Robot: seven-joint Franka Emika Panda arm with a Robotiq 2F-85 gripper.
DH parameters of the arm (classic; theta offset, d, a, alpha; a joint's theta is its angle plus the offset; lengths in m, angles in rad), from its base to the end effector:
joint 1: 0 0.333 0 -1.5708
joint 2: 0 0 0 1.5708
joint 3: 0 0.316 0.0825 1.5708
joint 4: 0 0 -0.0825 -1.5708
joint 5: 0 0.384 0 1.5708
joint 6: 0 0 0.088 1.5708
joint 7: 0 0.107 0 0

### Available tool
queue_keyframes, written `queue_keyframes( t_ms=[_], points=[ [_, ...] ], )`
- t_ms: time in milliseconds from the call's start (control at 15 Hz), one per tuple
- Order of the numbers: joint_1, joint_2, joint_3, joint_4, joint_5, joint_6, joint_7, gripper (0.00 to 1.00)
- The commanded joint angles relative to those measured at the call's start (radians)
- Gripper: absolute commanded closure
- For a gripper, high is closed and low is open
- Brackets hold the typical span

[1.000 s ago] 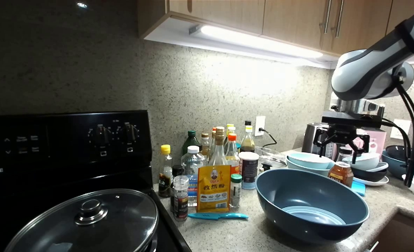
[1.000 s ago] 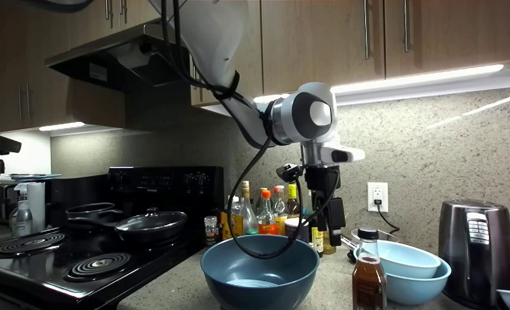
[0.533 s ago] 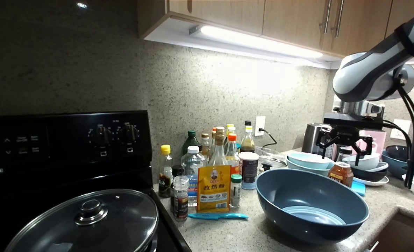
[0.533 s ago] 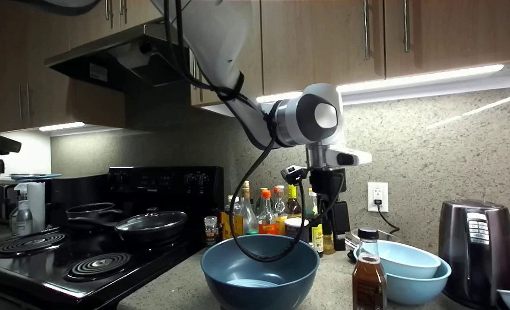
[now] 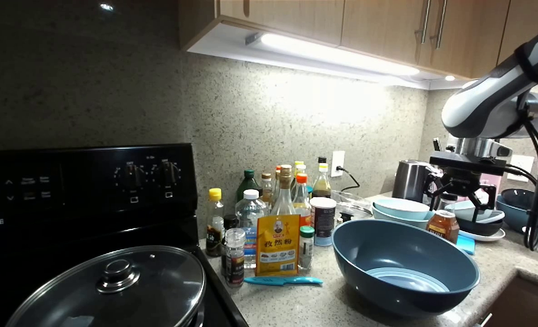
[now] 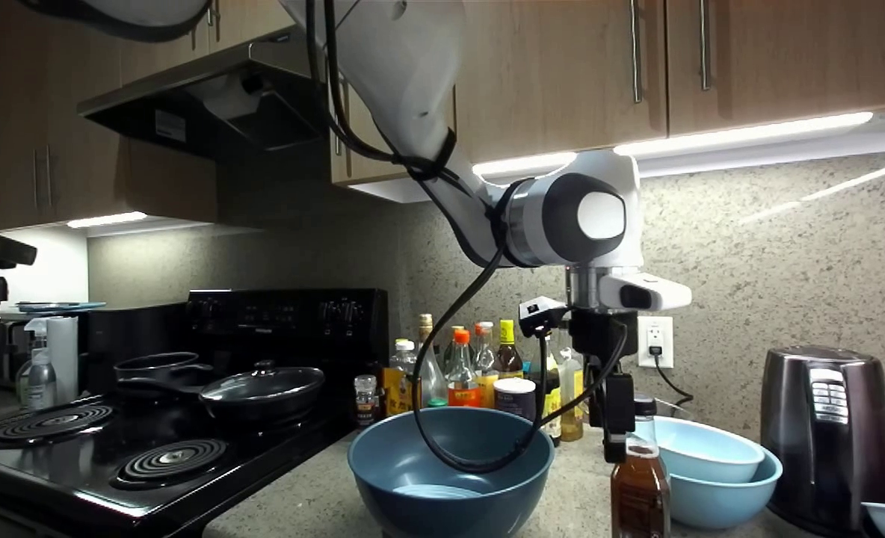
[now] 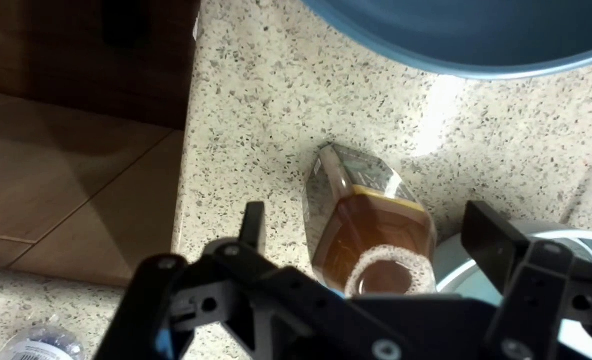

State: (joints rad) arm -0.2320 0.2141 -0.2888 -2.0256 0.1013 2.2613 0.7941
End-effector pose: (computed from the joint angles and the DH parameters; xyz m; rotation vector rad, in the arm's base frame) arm 0.5158 -0.2873 0.3508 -2.4139 1.9742 -0.0455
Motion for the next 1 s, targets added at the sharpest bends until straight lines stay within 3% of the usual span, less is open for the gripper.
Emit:
queue_keyframes(
  t_ms=[0,667,933],
  points=[
    [0.002,0.001,-0.001,0.004,0.001,-0.004,-0.001,0.00],
    [0.012,-0.007,-0.018,0.037,-0.064,0.043,0.057,0.00],
    [0.003,0.002,-0.011,0.045,-0.036,0.029,0.019,0.00]
  ],
)
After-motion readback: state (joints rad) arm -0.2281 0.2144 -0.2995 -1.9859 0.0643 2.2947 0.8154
